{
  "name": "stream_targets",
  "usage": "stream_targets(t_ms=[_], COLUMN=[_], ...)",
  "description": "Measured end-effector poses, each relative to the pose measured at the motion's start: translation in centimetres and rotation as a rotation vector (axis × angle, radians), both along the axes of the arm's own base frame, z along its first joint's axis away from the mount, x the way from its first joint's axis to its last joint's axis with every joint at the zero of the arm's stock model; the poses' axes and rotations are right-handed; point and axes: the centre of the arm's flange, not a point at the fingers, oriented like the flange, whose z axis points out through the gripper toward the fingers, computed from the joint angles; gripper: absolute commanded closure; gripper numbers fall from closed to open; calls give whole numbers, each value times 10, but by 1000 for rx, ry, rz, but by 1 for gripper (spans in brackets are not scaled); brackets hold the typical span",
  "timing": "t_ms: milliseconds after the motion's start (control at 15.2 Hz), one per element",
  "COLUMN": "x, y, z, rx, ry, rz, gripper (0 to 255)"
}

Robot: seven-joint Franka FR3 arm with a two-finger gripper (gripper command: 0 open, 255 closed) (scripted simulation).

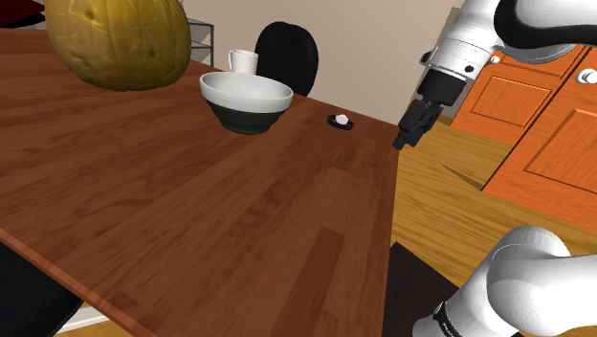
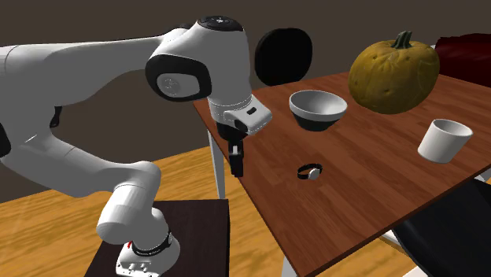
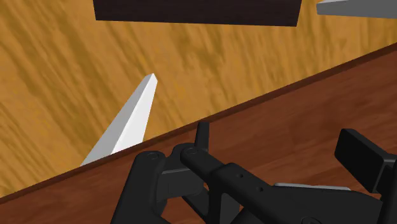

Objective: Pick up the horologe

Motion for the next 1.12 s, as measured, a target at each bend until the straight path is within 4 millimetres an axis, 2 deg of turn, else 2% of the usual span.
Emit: stream_targets(t_ms=[66, 198, 396, 924, 990, 1122], x=[0, 15, 53, 173, 186, 195], y=[0, -4, -14, -27, -28, -30], z=[0, 3, 14, 33, 34, 29], rx=[0, -6, -19, -57, -62, -65], ry=[0, 11, 39, 118, 128, 136], rz=[0, 16, 53, 158, 171, 180], gripper=[0, 0, 0, 0, 0, 0])
